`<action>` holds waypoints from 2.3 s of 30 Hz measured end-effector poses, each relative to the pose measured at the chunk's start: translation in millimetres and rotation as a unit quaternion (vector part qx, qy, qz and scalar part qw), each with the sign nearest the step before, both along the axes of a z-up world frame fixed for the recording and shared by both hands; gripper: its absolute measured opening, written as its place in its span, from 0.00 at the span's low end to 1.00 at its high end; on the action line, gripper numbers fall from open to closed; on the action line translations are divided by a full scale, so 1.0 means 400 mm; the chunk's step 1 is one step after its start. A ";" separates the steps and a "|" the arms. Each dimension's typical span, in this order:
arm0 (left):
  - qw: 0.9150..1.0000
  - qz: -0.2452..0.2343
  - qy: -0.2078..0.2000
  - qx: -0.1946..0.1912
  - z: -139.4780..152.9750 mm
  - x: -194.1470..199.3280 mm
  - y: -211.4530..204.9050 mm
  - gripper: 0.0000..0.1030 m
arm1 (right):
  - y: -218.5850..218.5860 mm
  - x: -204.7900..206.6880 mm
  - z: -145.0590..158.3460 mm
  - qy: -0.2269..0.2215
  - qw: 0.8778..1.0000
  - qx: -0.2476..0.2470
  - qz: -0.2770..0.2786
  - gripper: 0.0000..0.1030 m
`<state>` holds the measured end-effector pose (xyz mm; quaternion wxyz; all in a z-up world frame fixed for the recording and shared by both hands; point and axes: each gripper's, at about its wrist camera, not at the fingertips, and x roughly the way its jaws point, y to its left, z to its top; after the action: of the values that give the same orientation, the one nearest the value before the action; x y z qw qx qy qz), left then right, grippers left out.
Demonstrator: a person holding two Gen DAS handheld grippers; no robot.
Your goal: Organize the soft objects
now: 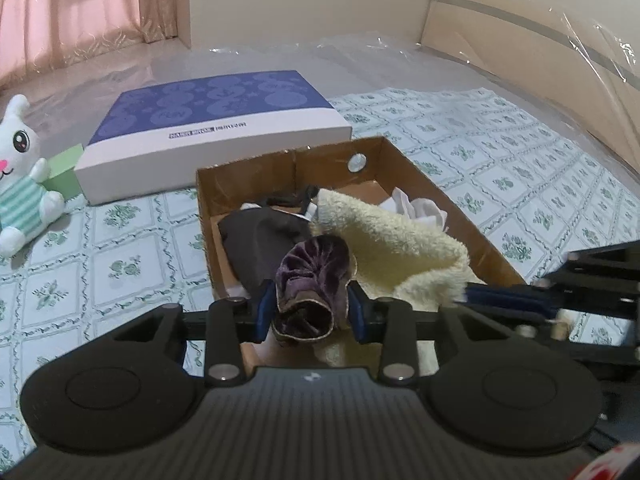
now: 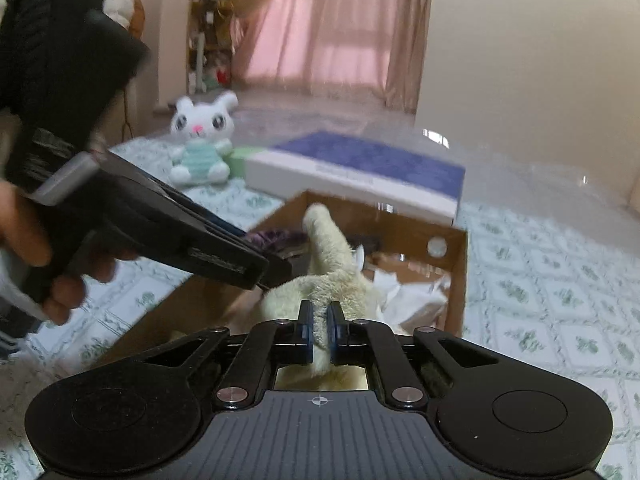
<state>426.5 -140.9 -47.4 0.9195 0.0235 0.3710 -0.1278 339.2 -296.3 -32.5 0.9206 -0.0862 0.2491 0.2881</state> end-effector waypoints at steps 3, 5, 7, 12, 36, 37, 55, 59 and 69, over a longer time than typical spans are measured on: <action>1.000 -0.002 0.008 -0.005 -0.015 0.004 -0.002 0.32 | 0.013 0.041 -0.033 0.030 0.999 -0.016 -0.013 0.07; 1.000 0.000 0.017 -0.006 -0.027 0.010 -0.006 0.32 | 0.017 0.075 -0.057 0.051 0.998 -0.029 -0.026 0.07; 1.000 -0.005 0.020 -0.005 -0.037 0.013 -0.013 0.32 | 0.010 0.107 -0.076 0.075 0.996 -0.029 -0.042 0.07; 0.999 -0.005 0.034 0.005 -0.060 0.024 -0.028 0.36 | -0.018 0.144 -0.099 0.113 0.991 -0.016 -0.069 0.07; 0.999 0.006 -0.001 -0.036 0.063 -0.262 0.053 0.60 | -0.086 -0.092 0.023 0.099 0.981 0.113 -0.120 0.68; 0.999 0.008 -0.001 -0.036 0.070 -0.275 0.056 0.60 | -0.087 -0.104 0.028 0.099 0.980 0.117 -0.124 0.68; 0.998 0.044 -0.028 -0.018 0.180 -0.593 0.146 0.60 | -0.088 -0.370 0.143 0.090 0.966 0.170 -0.175 0.70; 0.998 0.061 -0.031 -0.017 0.184 -0.613 0.176 0.61 | -0.082 -0.399 0.148 0.066 0.966 0.158 -0.195 0.70; 0.995 0.092 -0.023 0.006 0.131 -0.515 0.209 0.61 | -0.105 -0.277 0.079 0.044 0.969 0.122 -0.211 0.41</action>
<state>220.6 -57.1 5.0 0.9355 -0.0025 0.3511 -0.0399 228.5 -338.3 -0.8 0.9522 0.0941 0.2652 0.1189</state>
